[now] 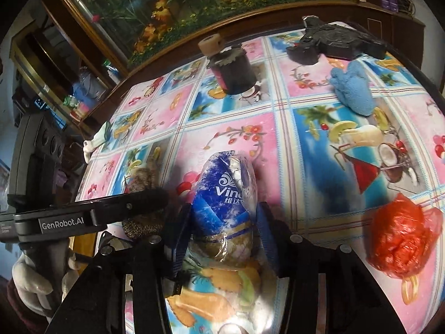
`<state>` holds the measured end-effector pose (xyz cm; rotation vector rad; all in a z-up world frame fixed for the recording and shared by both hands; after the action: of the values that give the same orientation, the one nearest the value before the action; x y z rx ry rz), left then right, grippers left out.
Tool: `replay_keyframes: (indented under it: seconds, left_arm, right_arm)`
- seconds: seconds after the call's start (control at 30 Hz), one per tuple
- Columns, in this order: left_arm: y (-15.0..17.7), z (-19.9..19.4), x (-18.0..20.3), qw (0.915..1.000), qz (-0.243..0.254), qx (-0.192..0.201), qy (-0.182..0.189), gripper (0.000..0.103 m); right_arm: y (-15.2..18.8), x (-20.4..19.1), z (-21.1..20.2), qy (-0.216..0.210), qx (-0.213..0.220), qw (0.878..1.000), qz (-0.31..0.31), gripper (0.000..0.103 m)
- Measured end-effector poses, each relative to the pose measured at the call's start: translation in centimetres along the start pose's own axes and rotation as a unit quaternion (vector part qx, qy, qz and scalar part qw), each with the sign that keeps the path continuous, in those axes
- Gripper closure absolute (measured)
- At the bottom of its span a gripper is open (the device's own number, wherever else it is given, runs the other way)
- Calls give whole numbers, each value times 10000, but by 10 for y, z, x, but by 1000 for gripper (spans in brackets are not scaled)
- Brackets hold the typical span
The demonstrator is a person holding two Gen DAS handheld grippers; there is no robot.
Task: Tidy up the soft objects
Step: 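Grasp knitted brown pouch with left gripper while right grasps blue Vinda tissue bag, then carry knitted pouch toward tray with left gripper while right carries Vinda bag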
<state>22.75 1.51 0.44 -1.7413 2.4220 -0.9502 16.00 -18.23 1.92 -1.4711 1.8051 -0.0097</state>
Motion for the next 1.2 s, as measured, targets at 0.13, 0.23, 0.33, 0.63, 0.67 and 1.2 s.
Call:
replay_keyframes:
  seconds: [0.13, 0.23, 0.33, 0.63, 0.67, 1.2]
  left_arm:
    - [9, -31, -4, 9994, -95, 332, 9, 61]
    - [22, -56, -5, 9984, -159, 533, 69, 61]
    - [35, -81, -2, 9973, -180, 705, 127, 61]
    - [80, -162, 7, 9903, -193, 1351, 269, 61]
    - [85, -168, 8, 9897, -203, 1393, 270, 61]
    - [169, -261, -46, 9749, -743, 2099, -69, 60]
  right_arm:
    - [6, -2, -22, 83, 213, 9997, -75, 57]
    - [11, -7, -39, 82, 301, 9994, -112, 57]
    - [18, -14, -53, 55, 361, 9992, -175, 57]
    - [56, -50, -108, 63, 725, 9949, -698, 57]
    - [62, -55, -114, 48, 750, 9943, -759, 57]
    - [138, -123, -168, -382, 669, 9876, -1368, 57]
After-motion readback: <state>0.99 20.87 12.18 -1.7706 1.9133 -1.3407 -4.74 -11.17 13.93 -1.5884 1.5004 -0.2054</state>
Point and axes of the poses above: each gripper's, at about its wrist camera, not at the fingertips, and z roughly the way its jaws point, x to its right, y to its underside, the point moved 3 cm from there along z, roughly the way its jaws point, and after that the axes turned 14 degrees about z, right-handed, at the moved point
